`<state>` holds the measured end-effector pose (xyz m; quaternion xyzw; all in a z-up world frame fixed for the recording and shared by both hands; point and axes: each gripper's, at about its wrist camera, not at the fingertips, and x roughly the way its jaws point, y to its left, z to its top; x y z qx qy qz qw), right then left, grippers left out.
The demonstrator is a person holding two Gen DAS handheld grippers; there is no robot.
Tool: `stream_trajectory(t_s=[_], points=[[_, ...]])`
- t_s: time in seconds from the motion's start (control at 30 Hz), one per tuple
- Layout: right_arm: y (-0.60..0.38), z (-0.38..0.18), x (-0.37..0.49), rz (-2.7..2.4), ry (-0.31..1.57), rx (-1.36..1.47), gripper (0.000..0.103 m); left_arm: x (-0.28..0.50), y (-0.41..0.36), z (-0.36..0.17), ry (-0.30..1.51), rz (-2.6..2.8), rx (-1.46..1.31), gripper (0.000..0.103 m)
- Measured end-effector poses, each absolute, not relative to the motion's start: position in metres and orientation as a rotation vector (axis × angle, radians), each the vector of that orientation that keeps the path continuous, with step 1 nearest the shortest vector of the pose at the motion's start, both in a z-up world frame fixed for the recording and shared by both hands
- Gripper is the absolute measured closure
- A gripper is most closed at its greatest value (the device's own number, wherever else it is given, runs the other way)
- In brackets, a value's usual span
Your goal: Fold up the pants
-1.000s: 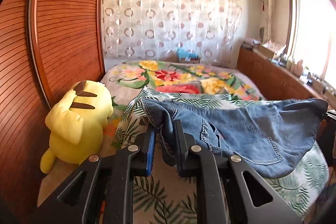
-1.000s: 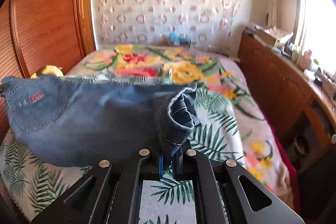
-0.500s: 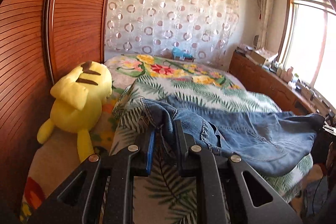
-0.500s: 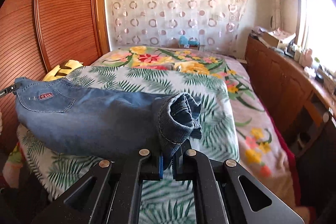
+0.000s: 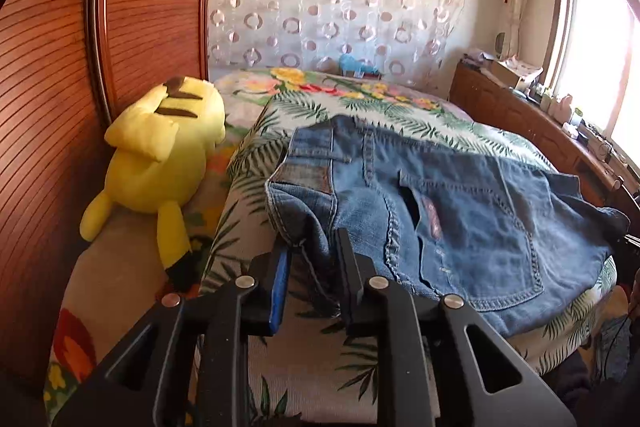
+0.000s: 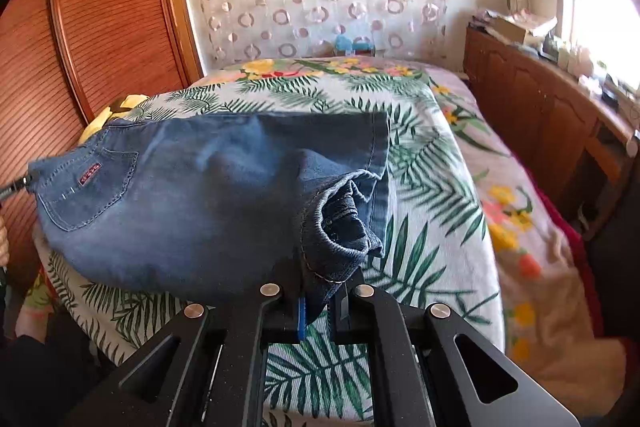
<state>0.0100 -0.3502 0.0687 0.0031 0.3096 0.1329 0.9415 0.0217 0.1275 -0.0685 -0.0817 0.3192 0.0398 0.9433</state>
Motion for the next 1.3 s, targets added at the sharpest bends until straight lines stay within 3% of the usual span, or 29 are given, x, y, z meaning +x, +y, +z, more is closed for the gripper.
stream_trajectory(t_s=[0.2,0.5,0.6,0.8,0.9,0.93,1.3], points=[[-0.355,0.072,0.011,0.268,0.626,0.034,0.088,0.014,0.129,-0.071,0.679,0.086,-0.154,0.076],[-0.351,0.064,-0.004,0.253,0.607,0.028,0.086,0.004,0.128,-0.063,0.668,0.083,-0.118,0.072],[-0.351,0.063,-0.007,0.25,0.604,0.024,0.086,0.002,0.127,-0.061,0.663,0.042,-0.137,0.054],[-0.35,0.064,-0.009,0.246,0.596,0.024,0.086,0.011,0.104,-0.059,0.678,-0.01,-0.114,0.052],[-0.35,0.063,-0.01,0.246,0.595,0.016,0.086,0.016,0.089,-0.06,0.678,-0.043,-0.096,0.033],[-0.351,0.064,-0.01,0.246,0.595,0.015,0.086,0.017,0.086,-0.06,0.676,-0.052,-0.093,0.019],[-0.358,0.068,-0.015,0.244,0.59,0.013,0.086,0.052,0.032,-0.069,0.706,-0.13,-0.051,0.018]])
